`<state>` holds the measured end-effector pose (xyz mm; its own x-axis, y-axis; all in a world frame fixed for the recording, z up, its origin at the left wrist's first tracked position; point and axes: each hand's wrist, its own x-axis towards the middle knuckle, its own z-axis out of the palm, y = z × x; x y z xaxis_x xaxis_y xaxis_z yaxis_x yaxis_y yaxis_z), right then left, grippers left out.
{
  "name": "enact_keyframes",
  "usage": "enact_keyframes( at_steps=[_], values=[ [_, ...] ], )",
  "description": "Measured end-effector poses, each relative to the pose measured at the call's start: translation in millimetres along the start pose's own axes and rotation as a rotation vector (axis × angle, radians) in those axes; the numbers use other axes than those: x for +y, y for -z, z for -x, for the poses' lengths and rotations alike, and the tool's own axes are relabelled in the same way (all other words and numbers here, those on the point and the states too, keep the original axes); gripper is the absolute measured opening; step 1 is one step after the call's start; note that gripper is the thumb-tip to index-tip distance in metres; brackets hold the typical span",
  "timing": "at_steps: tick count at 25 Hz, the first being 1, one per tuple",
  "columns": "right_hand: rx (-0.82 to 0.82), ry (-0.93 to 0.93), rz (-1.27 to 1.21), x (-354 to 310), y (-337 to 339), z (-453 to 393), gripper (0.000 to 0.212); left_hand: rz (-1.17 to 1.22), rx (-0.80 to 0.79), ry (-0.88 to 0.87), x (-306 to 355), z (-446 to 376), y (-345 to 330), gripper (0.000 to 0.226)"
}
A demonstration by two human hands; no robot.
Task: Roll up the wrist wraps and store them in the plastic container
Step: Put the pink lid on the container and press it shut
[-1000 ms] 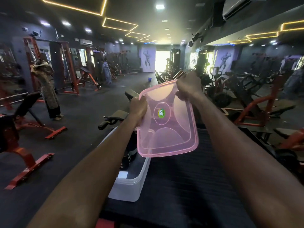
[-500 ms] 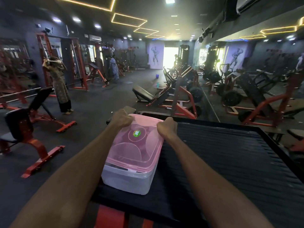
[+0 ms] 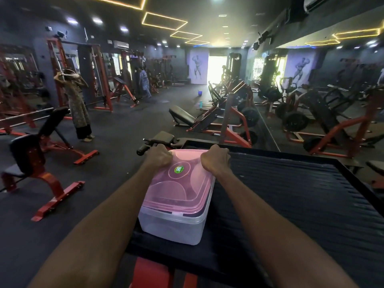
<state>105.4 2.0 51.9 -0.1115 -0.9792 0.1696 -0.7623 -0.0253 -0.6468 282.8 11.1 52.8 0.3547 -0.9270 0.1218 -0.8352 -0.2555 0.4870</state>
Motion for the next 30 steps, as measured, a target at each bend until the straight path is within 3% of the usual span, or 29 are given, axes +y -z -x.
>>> enact_keyframes(
  at_steps=[6, 14, 18, 20, 30],
  values=[
    [0.002, -0.037, -0.03, 8.5, 0.7, 1.5, 0.015, 0.057, -0.027, -0.065, -8.2, 3.8, -1.4, 0.037],
    [-0.079, -0.097, -0.075, 8.4, 8.4, 20.4, 0.036, -0.076, -0.012, -0.175, -15.9, 10.0, -1.3, 0.039],
    [-0.076, -0.095, -0.104, 8.3, -3.7, 41.4, 0.063, -0.059, -0.014, -0.218, -18.7, 13.4, -1.1, 0.045],
    [-0.056, -0.092, -0.13, 7.9, -1.0, 43.9, 0.066, -0.031, -0.023, -0.242, -21.2, 17.9, 3.1, 0.045],
    [-0.132, -0.191, -0.139, 18.9, -4.0, 63.9, 0.069, -0.025, -0.023, -0.033, -32.4, 46.8, 3.8, 0.047]
  ],
)
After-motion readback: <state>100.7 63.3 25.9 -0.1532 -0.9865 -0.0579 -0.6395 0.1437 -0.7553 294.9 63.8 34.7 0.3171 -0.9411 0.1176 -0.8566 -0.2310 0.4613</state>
